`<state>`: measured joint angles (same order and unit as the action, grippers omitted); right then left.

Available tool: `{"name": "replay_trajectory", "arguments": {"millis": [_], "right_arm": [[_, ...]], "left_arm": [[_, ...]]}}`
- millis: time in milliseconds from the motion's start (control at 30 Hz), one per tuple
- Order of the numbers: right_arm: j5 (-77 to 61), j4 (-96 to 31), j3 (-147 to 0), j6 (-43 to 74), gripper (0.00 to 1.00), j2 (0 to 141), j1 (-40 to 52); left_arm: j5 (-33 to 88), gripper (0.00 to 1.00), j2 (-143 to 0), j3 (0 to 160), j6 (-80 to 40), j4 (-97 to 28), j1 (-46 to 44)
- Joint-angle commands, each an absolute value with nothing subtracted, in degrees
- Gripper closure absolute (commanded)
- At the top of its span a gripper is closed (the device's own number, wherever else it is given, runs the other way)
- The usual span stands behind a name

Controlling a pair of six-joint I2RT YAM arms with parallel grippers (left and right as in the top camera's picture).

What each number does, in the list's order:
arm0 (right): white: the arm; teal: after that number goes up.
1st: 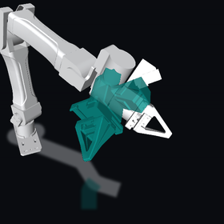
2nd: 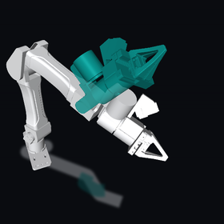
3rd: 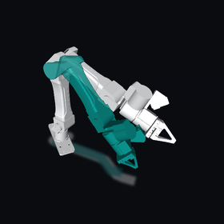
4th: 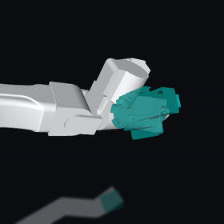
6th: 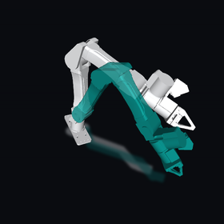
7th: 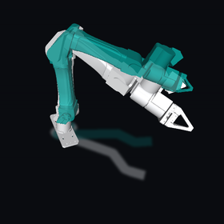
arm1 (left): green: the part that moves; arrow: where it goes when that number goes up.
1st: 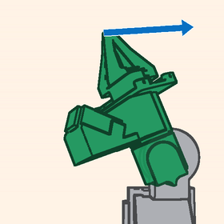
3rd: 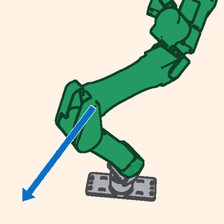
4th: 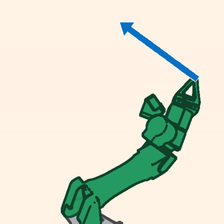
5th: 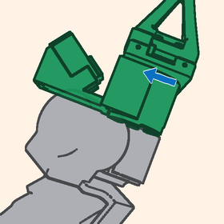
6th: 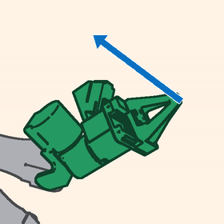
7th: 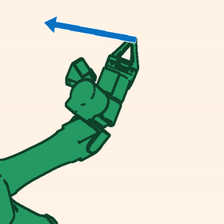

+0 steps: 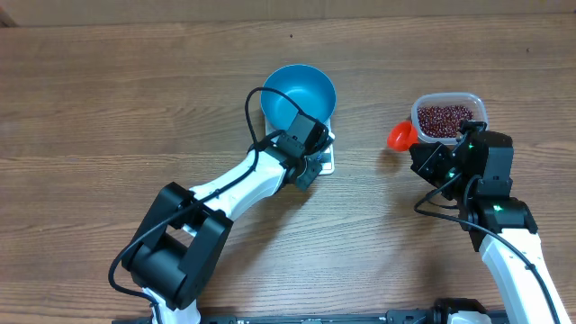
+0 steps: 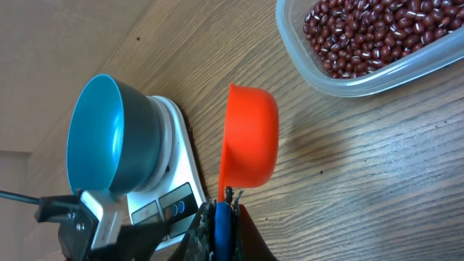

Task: Scoop item into bowl and weigh 150g on scale

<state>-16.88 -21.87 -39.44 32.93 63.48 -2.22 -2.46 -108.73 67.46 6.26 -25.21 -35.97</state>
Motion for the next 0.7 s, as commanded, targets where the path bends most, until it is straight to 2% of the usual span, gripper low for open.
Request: {"name": "replay_trajectory", "arguments": {"millis": [0, 233, 267, 300, 333, 367, 667], "right_arm": [[-16.10, -21.52, -41.32, 32.49, 0.96, 62.70, -2.37], [-16.10, -21.56, -41.32, 32.49, 0.96, 62.70, -2.37], [-16.10, -21.56, -41.32, 32.49, 0.96, 62.70, -2.37], [-16.10, -21.56, -41.32, 32.49, 0.96, 62.70, -2.37], [-16.12, -21.58, -41.32, 32.49, 0.96, 62.70, -2.37], [-16.12, -21.58, -41.32, 32.49, 0.96, 62.70, -2.37], [-16.10, -22.28, -41.32, 32.45, 0.96, 62.70, -2.37]], "left_arm": [[-2.92, 0.96, -102.32, 72.34, 5.54, -29.10, -38.00], [-1.56, 0.96, -90.59, 73.38, 5.48, -36.03, -39.64], [-1.48, 0.90, -89.34, 73.38, 5.48, -37.17, -39.40], [-1.50, 0.74, -88.14, 73.38, 5.50, -38.39, -39.05], [-1.50, 0.47, -87.15, 73.38, 5.50, -39.35, -38.48], [-1.48, 0.01, -86.30, 73.38, 5.48, -40.36, -37.87], [3.46, 0.00, -82.02, 73.38, 4.25, -46.92, -31.24]]}}
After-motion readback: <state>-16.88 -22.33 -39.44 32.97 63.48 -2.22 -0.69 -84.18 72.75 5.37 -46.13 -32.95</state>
